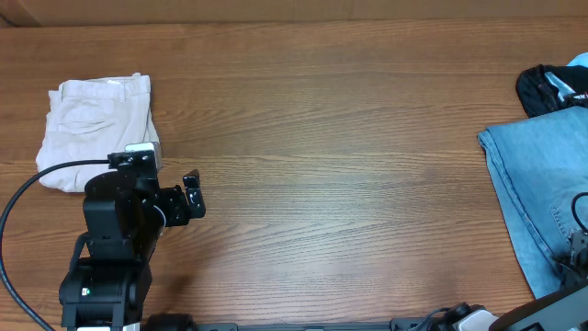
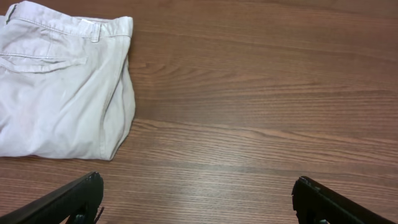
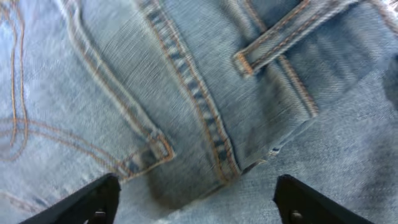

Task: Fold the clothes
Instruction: 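Raise both arms and reach the right gripper toward the light-blue jeans, then grasp the jeans with the right gripper and drag them to table center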

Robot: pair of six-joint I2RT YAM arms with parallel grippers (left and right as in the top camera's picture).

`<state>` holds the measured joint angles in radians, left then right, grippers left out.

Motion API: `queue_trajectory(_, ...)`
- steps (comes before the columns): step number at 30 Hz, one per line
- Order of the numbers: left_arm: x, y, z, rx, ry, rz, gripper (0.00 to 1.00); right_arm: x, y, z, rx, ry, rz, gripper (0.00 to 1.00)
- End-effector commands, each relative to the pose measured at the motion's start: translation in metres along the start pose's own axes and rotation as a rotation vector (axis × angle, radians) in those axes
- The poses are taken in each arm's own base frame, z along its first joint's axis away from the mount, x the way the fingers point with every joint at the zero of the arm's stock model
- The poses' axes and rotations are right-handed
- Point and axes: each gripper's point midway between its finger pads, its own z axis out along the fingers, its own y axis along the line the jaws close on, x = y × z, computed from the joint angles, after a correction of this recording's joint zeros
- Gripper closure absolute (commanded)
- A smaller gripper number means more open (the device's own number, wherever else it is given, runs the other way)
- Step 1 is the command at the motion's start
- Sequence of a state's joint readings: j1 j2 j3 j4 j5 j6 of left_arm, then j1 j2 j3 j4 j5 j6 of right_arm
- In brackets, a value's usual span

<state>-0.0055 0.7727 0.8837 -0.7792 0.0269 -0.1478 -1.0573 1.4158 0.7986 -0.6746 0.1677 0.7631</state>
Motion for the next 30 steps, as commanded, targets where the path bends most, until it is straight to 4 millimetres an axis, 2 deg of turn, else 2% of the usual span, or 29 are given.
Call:
queue_trajectory(1, -0.011, -0.003, -0.007, 0.018, -0.03, 0.002, 0.0, -0.014, 0.003, -0.004, -0.005, -0.04, 0.065, 0.2)
queue_trajectory(5, -0.011, -0.003, -0.007, 0.018, -0.031, -0.001, 0.0, -0.013, 0.003, 0.002, 0.006, -0.031, 0.063, 0.27)
queue_trajectory(13, -0.011, -0.003, -0.007, 0.018, -0.03, -0.001, 0.0, -0.012, 0.002, 0.015, 0.033, -0.027, 0.059, 0.32)
queue_trajectory(16, -0.011, -0.003, -0.007, 0.019, -0.031, -0.001, 0.0, -0.014, 0.006, 0.016, 0.016, -0.029, 0.061, 0.52)
queue_trajectory(20, -0.012, -0.004, -0.007, 0.019, -0.033, -0.001, 0.0, -0.014, 0.008, 0.015, 0.007, -0.028, 0.062, 0.92)
queue_trajectory(21, -0.012, -0.004, -0.007, 0.019, -0.034, -0.001, 0.0, -0.014, 0.008, 0.015, 0.006, -0.028, 0.062, 0.96)
queue_trajectory(22, -0.012, -0.004, -0.007, 0.019, -0.034, -0.001, 0.0, -0.014, 0.01, 0.015, -0.004, -0.022, 0.054, 0.96)
queue_trajectory(24, -0.012, -0.004, -0.007, 0.019, -0.034, -0.001, 0.0, -0.013, 0.021, 0.011, -0.054, -0.002, 0.011, 0.96)
queue_trajectory(26, -0.012, -0.004, -0.007, 0.019, -0.035, -0.001, 0.0, -0.013, 0.042, 0.001, -0.142, 0.02, -0.059, 0.96)
queue_trajectory(28, -0.012, -0.004, -0.007, 0.019, -0.036, -0.001, 0.0, -0.015, 0.074, -0.021, -0.271, 0.035, -0.147, 0.96)
queue_trajectory(30, -0.013, -0.004, -0.007, 0.019, -0.037, -0.001, 0.0, -0.011, 0.112, -0.051, -0.422, 0.05, -0.252, 0.96)
